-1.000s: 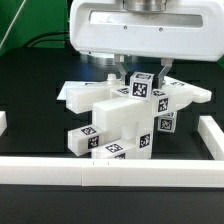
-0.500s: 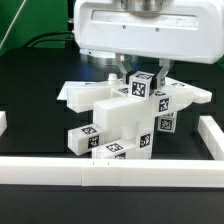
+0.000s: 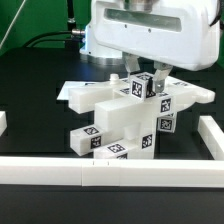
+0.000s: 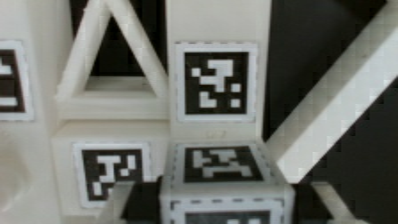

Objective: Assemble chair

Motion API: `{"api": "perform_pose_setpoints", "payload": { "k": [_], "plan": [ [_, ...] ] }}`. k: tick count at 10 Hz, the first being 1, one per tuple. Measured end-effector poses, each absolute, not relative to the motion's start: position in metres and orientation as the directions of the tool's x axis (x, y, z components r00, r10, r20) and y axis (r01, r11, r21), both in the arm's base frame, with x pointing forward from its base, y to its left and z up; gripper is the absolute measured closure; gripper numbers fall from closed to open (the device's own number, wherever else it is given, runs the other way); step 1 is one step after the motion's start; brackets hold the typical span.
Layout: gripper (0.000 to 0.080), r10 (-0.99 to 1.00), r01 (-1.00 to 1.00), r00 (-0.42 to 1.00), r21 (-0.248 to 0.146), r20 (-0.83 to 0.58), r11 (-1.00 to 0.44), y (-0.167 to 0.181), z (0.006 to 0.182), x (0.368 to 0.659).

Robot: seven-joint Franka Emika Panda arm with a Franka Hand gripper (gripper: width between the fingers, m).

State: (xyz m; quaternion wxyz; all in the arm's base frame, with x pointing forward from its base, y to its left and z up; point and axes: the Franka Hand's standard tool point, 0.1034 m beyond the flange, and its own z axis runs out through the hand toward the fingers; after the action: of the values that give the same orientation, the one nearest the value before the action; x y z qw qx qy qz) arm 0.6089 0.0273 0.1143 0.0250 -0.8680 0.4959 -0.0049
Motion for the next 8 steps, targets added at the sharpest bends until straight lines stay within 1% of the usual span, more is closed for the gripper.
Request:
{"api": "perform_pose_setpoints", "payload": {
  "k": [2, 3, 4, 6, 7, 8],
  "plan": [
    [0.0515, -0.925, -0.925, 0.379, -0.050, -0.031, -0.377, 0.0284, 0.1143, 0.6090],
    [0.0515, -0.956, -0.956, 0.291, -0.058, -0.044, -0.289, 0.0288, 0.1139, 0.6094],
    [0.0515, -0.984, -0.984, 0.166, -0.076, -0.064, -0.161, 0.0286, 0.1137, 0.6106],
    [0.0515, -0.994, -0.995, -0.058, -0.075, -0.091, 0.065, 0.0319, 0.1139, 0.6117],
    [0.0515, -0.984, -0.984, -0.151, -0.084, -0.097, 0.159, 0.0343, 0.1136, 0.6133],
    [0.0515, -0.963, -0.964, -0.244, -0.080, -0.115, 0.254, 0.0366, 0.1140, 0.6145]
  ]
}}
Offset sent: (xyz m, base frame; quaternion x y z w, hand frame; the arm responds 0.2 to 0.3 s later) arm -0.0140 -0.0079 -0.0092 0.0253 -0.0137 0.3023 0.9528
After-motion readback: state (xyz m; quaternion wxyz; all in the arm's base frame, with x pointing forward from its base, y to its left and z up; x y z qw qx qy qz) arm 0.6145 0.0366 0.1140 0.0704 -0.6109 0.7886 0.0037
